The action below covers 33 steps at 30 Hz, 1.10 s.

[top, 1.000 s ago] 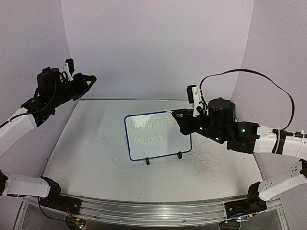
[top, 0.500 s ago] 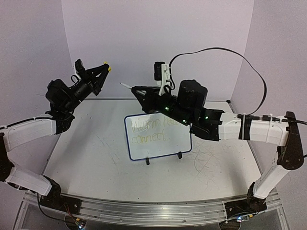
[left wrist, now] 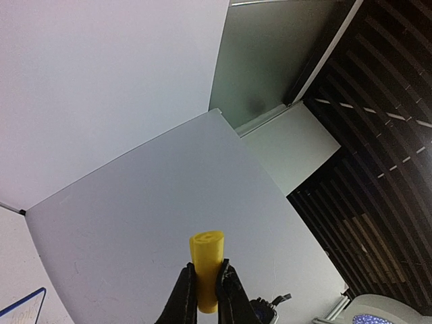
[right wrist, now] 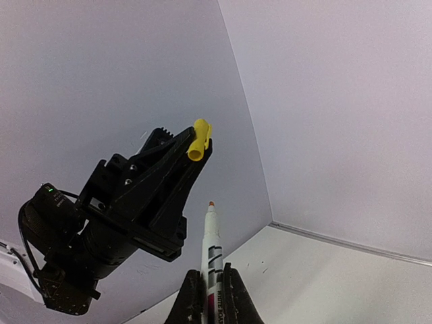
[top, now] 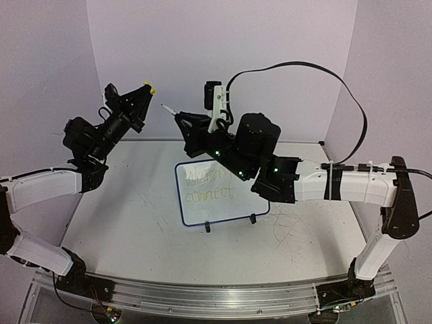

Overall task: Write a sentence on the whiteboard
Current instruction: Insert the whiteboard marker without the cap into the pen cap.

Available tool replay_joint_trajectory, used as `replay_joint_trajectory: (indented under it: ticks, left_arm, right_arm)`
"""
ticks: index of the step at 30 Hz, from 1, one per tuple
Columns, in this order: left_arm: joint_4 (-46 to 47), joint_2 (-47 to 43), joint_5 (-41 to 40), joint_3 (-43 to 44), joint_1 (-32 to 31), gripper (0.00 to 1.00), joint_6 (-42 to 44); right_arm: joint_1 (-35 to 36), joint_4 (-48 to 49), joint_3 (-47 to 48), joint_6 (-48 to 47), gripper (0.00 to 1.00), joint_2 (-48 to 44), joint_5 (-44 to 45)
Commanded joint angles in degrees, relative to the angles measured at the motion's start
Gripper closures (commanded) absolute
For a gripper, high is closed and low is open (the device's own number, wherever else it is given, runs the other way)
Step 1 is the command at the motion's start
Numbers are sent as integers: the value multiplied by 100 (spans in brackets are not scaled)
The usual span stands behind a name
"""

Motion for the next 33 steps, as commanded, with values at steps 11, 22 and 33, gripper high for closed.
replay_joint_trajectory:
  ticks: [11, 22, 33]
  left_arm:
    - [381, 305, -63, 115, -63, 100, -311]
    - [438, 381, 33, 164, -121, 100, -343]
    - [576, 393, 47, 166, -151, 100, -360]
  right_arm:
    - [43, 315, 576, -390, 100, 247, 271]
    - [42, 206, 797, -272, 100, 421, 383]
    - [45, 128, 825, -248, 100, 475, 520]
